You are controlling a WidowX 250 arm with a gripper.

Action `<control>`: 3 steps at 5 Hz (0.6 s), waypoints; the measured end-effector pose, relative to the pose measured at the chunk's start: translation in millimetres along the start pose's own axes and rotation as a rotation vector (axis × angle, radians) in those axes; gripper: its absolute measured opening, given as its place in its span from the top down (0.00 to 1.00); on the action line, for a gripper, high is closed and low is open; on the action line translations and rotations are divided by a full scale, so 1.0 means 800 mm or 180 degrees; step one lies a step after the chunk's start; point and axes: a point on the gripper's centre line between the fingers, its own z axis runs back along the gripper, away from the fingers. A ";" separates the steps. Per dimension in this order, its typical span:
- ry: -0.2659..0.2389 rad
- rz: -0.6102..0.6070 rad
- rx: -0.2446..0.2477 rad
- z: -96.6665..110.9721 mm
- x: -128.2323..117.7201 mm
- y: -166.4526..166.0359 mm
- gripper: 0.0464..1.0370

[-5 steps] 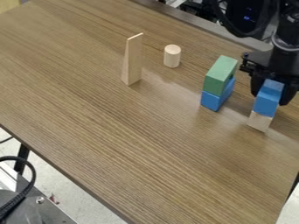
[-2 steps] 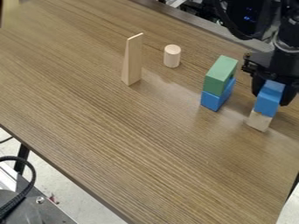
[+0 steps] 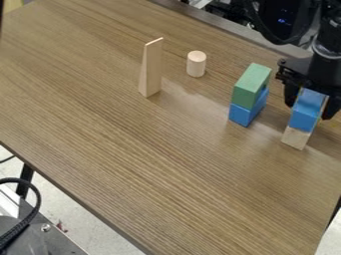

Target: Mover bloque azul encima del bloque derecho

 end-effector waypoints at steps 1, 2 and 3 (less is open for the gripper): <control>0.0004 -0.0003 0.0012 -0.002 -0.002 0.001 0.04; 0.0027 -0.0010 0.0020 -0.005 -0.006 0.002 0.04; 0.0101 0.0001 0.0006 -0.009 -0.020 0.005 0.04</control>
